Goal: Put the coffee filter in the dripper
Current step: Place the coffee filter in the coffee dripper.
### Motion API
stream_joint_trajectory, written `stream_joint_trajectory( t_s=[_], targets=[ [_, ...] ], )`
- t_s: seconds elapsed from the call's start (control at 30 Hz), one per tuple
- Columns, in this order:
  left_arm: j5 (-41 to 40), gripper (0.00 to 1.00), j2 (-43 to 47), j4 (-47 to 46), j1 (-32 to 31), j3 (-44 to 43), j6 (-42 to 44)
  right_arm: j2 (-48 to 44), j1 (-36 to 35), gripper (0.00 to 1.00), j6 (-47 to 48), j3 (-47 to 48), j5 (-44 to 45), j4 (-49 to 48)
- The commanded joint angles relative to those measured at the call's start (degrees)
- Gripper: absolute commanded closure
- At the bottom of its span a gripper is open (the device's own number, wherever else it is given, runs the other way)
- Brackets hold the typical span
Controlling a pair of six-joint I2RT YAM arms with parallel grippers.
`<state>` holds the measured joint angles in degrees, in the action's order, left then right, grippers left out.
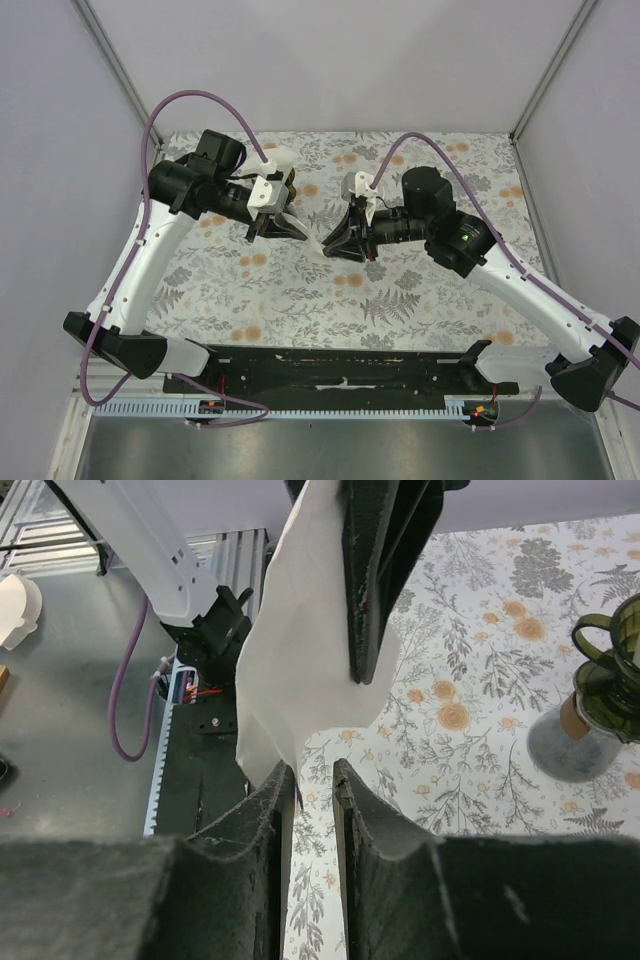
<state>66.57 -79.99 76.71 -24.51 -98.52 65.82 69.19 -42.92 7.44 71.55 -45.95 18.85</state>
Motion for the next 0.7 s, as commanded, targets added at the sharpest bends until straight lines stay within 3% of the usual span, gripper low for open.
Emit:
stream_joint_trajectory(
  t_s=[0.0,0.47,0.67],
  targets=[
    [1.9,0.98,0.09,8.72,-0.18,-1.59,-0.87,-1.07,-0.24,0.69,-3.57,0.52,3.59,-5.75],
    [0.58,0.98,-0.26,8.63,-0.18,-2.11,-1.04,-3.0,-1.55,0.59,-4.54,-3.87,4.11,-10.24],
    [0.14,0.98,-0.61,7.32,-0.18,-2.29,-3.06,-4.06,-3.92,0.57,-5.07,-5.63,10.87,-12.34]
  ],
)
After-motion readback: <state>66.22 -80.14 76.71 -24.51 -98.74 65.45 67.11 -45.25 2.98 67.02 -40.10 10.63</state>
